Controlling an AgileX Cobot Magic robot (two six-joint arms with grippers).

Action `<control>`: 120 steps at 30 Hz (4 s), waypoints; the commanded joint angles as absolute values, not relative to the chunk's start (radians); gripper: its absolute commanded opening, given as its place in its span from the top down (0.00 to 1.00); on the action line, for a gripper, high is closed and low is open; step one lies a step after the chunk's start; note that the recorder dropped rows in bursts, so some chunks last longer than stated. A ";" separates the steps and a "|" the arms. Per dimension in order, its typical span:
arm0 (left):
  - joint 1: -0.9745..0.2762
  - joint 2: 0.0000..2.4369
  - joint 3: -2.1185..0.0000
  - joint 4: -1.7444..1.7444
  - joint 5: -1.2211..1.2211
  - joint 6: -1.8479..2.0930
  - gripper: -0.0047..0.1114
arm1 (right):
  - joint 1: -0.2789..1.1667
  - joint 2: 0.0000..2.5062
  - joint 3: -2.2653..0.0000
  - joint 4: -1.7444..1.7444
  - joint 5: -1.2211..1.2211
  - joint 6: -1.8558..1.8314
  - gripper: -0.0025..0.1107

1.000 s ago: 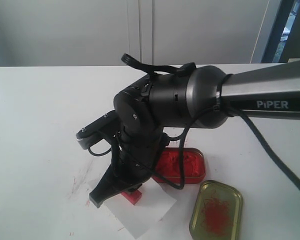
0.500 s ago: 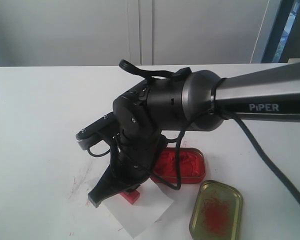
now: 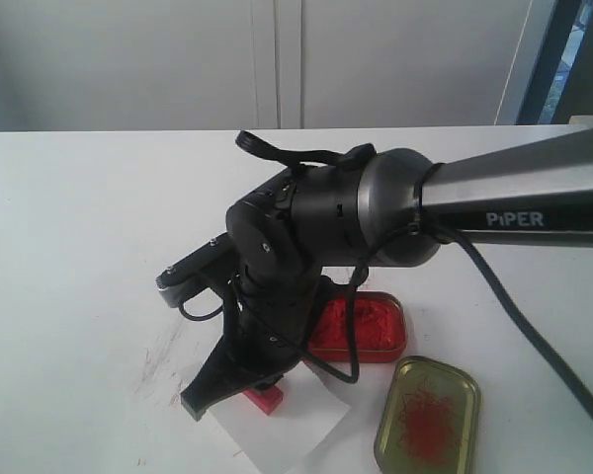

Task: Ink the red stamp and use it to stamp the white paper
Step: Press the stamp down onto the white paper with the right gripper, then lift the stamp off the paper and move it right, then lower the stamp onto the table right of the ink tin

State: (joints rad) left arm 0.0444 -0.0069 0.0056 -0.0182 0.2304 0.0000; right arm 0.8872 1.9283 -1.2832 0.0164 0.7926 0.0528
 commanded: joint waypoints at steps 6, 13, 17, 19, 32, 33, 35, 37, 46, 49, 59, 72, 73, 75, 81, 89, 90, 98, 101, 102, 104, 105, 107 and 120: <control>0.047 0.000 0.000 -0.028 0.232 0.000 0.96 | 0.818 1.926 -1.279 0.243 0.786 -0.093 0.98; 0.047 0.000 0.000 -0.028 0.232 0.000 0.96 | 0.785 1.928 -1.255 0.268 0.784 -0.108 0.98; 0.047 0.000 0.000 -0.028 0.232 0.000 0.96 | 0.766 1.928 -1.235 0.284 0.769 -0.127 0.98; 0.047 0.000 0.000 -0.028 0.232 0.000 0.96 | 0.762 1.928 -1.231 0.284 0.769 -0.127 0.98; 0.047 0.000 0.000 -0.028 0.232 0.000 0.96 | 0.756 1.935 -1.231 0.310 0.740 -0.161 0.98; 0.047 0.000 0.000 -0.028 0.232 0.000 0.96 | 0.756 1.937 -1.231 0.307 0.737 -0.161 0.98; 0.047 0.000 0.000 -0.028 0.232 0.000 0.96 | 0.756 1.942 -1.231 0.301 0.735 -0.161 0.98; 0.047 0.000 0.000 -0.028 0.232 0.000 0.96 | 0.756 1.944 -1.231 0.283 0.733 -0.161 0.98; 0.047 0.000 0.000 -0.028 0.232 0.000 0.96 | 0.756 1.900 -1.235 0.281 0.737 -0.154 0.98; 0.047 0.000 0.000 -0.028 0.232 0.000 0.96 | 0.756 1.856 -1.235 0.281 0.737 -0.154 0.98; 0.047 0.000 0.000 -0.028 0.232 0.000 0.96 | 0.691 1.794 -1.235 0.370 0.765 -0.179 0.98; 0.047 0.000 0.000 -0.028 0.232 0.000 0.96 | 0.429 1.794 -1.163 0.728 0.827 -0.489 0.98; 0.047 0.000 0.000 -0.028 0.232 0.000 0.96 | 0.410 1.794 -1.153 0.744 0.827 -0.510 0.98; 0.047 0.000 0.000 -0.028 0.232 0.000 0.96 | 0.363 1.794 -1.137 0.779 0.827 -0.552 0.98; 0.047 0.000 0.000 -0.028 0.232 0.000 0.96 | 0.223 1.798 -1.124 0.895 0.840 -0.663 0.98; 0.047 0.000 0.000 -0.028 0.232 0.000 0.96 | 0.094 1.871 -1.124 1.082 0.852 -0.780 0.98; 0.047 0.000 0.000 -0.028 0.232 0.000 0.96 | 0.089 1.886 -1.124 1.102 0.858 -0.796 0.98; 0.047 0.000 0.000 -0.028 0.232 0.000 0.96 | 0.079 2.020 -1.133 1.338 0.858 -0.972 0.98; 0.047 0.000 0.000 -0.028 0.232 0.000 0.96 | 0.079 2.062 -1.141 1.360 0.843 -0.972 0.98; 0.047 0.000 0.000 -0.028 0.232 0.000 0.96 | 0.079 2.073 -1.143 1.360 0.840 -0.972 0.98; 0.047 0.000 0.000 -0.028 0.232 0.000 0.96 | 0.079 2.086 -1.143 1.360 0.832 -0.972 0.98; 0.047 0.000 0.000 -0.028 0.232 0.000 0.96 | 0.079 2.091 -1.143 1.360 0.826 -0.972 0.98; 0.047 0.000 0.000 -0.028 0.232 0.000 0.96 | 0.079 2.099 -1.143 1.360 0.813 -0.972 0.98; 0.047 0.000 0.000 -0.028 0.232 0.000 0.96 | 0.079 2.101 -1.143 1.356 0.704 -0.884 0.77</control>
